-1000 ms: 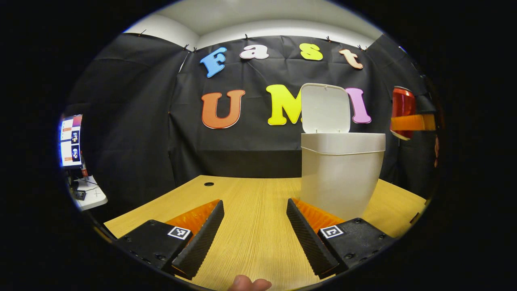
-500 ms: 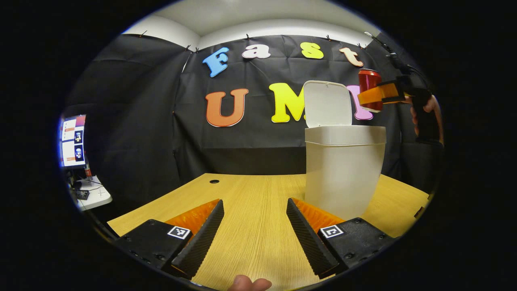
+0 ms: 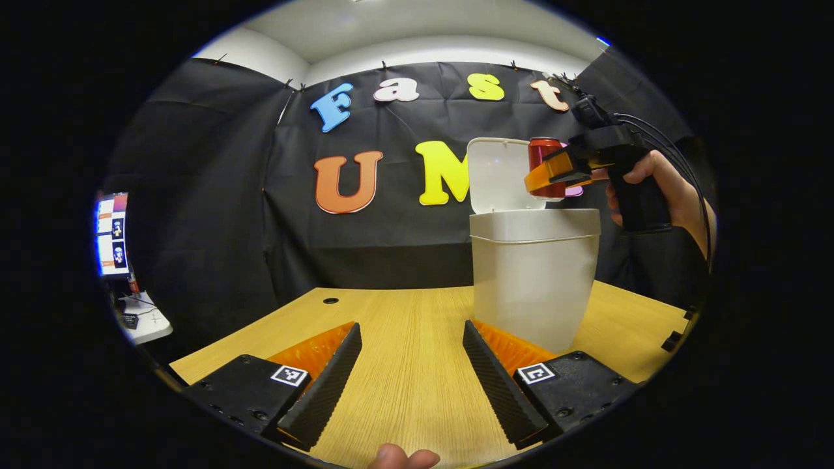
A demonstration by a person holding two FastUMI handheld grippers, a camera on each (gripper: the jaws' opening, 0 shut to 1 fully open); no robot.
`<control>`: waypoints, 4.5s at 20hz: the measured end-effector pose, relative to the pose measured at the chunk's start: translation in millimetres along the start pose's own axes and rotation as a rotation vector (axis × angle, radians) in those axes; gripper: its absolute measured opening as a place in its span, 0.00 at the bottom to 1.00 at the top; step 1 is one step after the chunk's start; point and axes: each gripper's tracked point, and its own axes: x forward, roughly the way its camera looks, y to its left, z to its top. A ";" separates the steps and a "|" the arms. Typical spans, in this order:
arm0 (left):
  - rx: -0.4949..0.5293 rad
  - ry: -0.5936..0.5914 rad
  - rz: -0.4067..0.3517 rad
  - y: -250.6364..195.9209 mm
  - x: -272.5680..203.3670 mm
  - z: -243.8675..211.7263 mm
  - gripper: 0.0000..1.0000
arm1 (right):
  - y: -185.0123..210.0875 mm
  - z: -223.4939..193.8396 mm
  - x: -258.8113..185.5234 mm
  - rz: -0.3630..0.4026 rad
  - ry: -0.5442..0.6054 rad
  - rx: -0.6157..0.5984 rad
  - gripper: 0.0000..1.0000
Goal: Press the lid of the desktop garbage bin to open it, pick up the crumpled paper on the desktop and throw it into the bin, then pick up the pop can on the desktop and drop it into the bin, and finally close the garbage bin lid.
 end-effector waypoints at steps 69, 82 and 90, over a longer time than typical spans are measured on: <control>-0.079 -0.038 -0.009 17.3 -9.5 18.5 1.00 | -13.7 161.3 54.1 -0.114 -0.195 0.072 0.95; -0.053 -0.070 0.000 10.8 -16.3 30.2 1.00 | -4.6 58.0 4.3 -0.103 0.037 0.100 0.94; -0.073 -0.063 0.000 11.0 -16.2 29.5 1.00 | 2.3 21.0 -20.8 -0.142 -0.018 0.008 0.96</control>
